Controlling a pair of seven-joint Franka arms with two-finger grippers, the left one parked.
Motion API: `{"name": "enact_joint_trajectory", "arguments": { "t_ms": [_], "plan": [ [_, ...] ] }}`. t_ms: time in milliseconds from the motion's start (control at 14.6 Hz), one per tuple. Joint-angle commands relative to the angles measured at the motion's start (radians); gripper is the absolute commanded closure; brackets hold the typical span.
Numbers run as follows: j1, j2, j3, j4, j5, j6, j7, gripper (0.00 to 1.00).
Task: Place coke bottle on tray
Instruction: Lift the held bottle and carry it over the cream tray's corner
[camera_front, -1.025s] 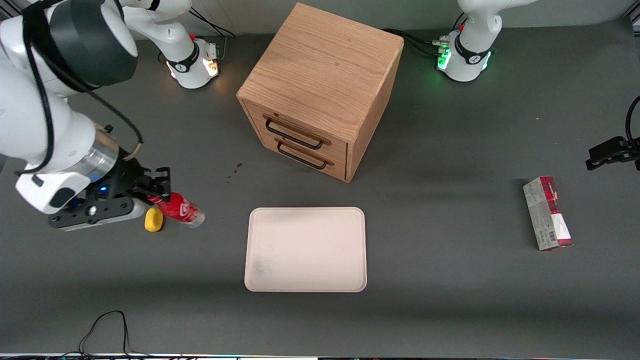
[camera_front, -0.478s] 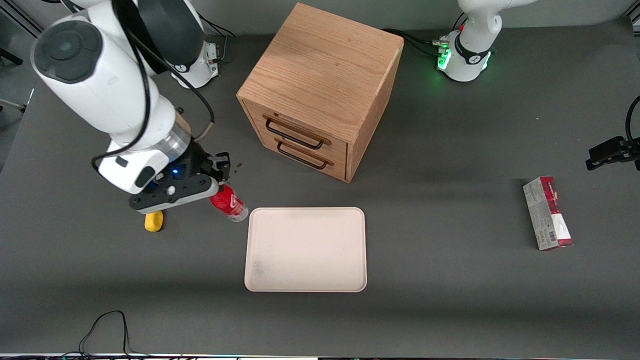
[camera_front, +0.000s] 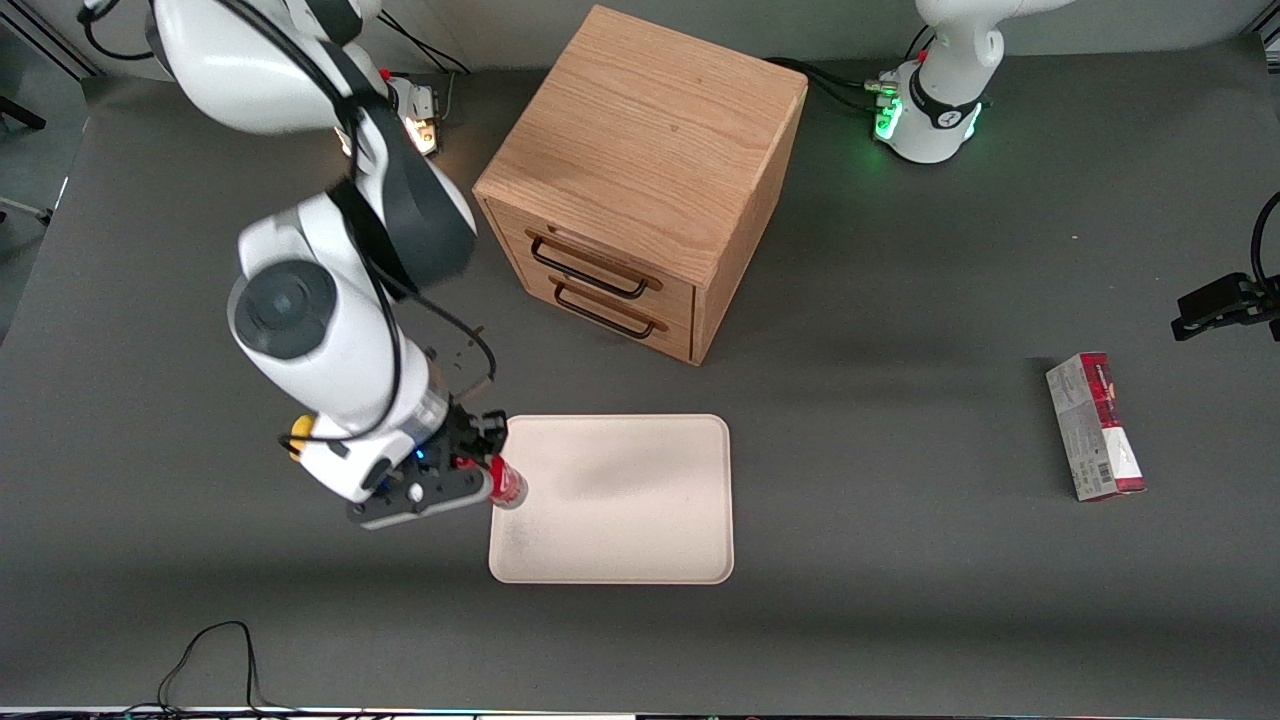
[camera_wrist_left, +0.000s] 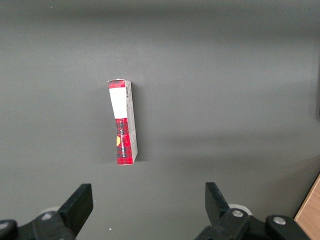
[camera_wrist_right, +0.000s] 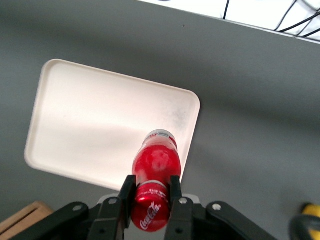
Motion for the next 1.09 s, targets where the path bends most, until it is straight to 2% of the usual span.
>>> {"name": "enact_joint_trajectory", "arguments": {
  "t_ms": [0, 547, 683, 752, 888, 957, 1025],
  "plan": [
    [-0.013, 0.06, 0.005, 0.027, -0.015, 0.053, 0.006, 1.0],
    [-0.016, 0.161, -0.013, 0.016, -0.02, 0.14, 0.003, 1.0],
    [-0.018, 0.167, -0.014, 0.014, -0.024, 0.15, 0.003, 0.92],
    [-0.016, 0.167, -0.013, 0.013, -0.024, 0.15, 0.007, 0.82],
    [-0.016, 0.167, -0.013, 0.008, -0.024, 0.151, 0.014, 0.43],
    [-0.016, 0.169, -0.013, 0.008, -0.024, 0.151, 0.014, 0.35],
    [-0.016, 0.167, -0.014, 0.008, -0.024, 0.151, 0.015, 0.13]
  ]
}}
